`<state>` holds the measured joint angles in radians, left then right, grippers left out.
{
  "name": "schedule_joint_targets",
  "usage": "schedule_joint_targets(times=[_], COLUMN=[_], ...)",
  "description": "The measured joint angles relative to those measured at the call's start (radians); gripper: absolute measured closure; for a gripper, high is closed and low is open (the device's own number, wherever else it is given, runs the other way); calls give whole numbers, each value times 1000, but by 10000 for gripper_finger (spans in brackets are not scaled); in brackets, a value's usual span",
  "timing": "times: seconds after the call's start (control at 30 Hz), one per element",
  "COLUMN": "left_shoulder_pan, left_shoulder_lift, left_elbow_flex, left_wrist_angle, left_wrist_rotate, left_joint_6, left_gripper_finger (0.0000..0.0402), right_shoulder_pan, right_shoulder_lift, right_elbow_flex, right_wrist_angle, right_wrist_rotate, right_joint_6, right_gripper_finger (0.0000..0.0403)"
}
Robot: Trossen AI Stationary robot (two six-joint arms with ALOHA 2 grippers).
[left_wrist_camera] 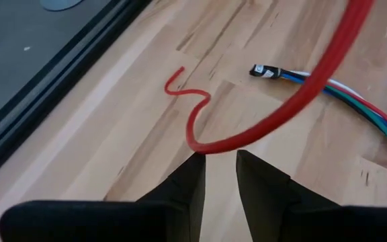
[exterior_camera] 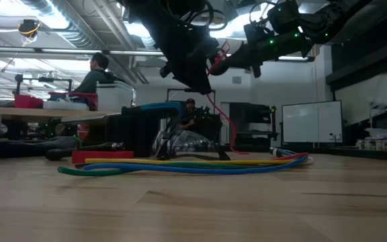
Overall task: Coil cords
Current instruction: Coil the red wire on the spool
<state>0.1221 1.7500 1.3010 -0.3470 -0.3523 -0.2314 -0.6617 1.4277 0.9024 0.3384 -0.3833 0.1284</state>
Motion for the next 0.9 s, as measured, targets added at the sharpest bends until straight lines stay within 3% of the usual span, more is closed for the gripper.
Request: schedule_joint_targets(times=[0.37, 0.9], left_shoulder_pan=[4, -8], left_shoulder_lift=[0, 0], left_elbow_flex=[0, 0], left_wrist_angle=[97, -10], left_wrist_rotate=[0, 0], left_joint_6=[6, -150], left_gripper_finger=[324, 324], right_shoulder_pan=[0, 0], right_shoulder_lift=[0, 0], right_elbow_flex=[0, 0], right_wrist_angle=[2, 2], right_wrist_rotate=[-3, -3], right_joint_6=[0, -2], right_gripper_finger=[402, 402])
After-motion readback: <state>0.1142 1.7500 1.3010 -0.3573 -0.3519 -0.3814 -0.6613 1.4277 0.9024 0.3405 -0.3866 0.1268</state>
